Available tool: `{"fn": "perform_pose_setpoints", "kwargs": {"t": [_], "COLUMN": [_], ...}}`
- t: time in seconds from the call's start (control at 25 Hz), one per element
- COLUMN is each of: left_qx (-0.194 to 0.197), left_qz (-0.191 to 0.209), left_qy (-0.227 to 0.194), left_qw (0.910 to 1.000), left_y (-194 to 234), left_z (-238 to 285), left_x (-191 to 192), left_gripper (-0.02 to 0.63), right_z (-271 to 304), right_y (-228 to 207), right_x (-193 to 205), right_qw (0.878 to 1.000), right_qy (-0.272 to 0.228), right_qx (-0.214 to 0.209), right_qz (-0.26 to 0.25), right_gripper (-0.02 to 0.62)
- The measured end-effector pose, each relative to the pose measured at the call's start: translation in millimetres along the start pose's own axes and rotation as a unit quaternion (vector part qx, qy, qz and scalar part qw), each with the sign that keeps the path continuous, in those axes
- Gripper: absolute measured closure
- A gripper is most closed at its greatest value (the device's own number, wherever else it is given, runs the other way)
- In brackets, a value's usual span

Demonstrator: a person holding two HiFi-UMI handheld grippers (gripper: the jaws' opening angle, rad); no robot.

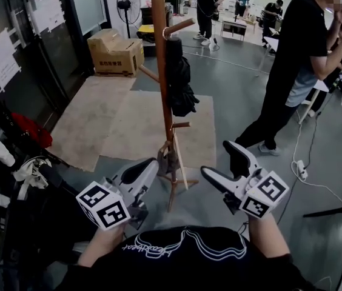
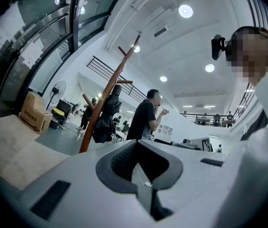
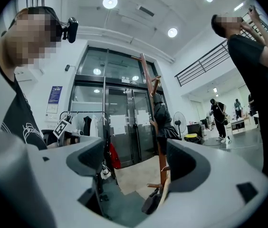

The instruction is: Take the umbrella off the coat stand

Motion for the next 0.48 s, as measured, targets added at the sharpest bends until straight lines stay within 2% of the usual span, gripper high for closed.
{"fn": "perform_pose_setpoints", "kwargs": {"t": [0.48], "left_qx": [-0.038], "left_qz": [-0.008], "left_qy": [-0.003], "left_qw": [0.9993], "left_y": [27.1], "left_z": [5.6], "left_x": [-2.8], "left_gripper": [0.600], "right_z": [57.3], "right_y": [-34.0], "right_x": [-10.9], "right_qw": [1.000], "right_qy": [-0.002], "right_qx": [-0.021], "right_qz": [-0.011], "right_gripper": [0.187]}}
Point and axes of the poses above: the fingertips, and each gripper's own axes: z forward along the fingers, y to its left, x out of its underside, the point moved 9 cm from there along -z, backward along the fingers, and after that the axes turned 11 degrees about x, right-handed, at the moved point
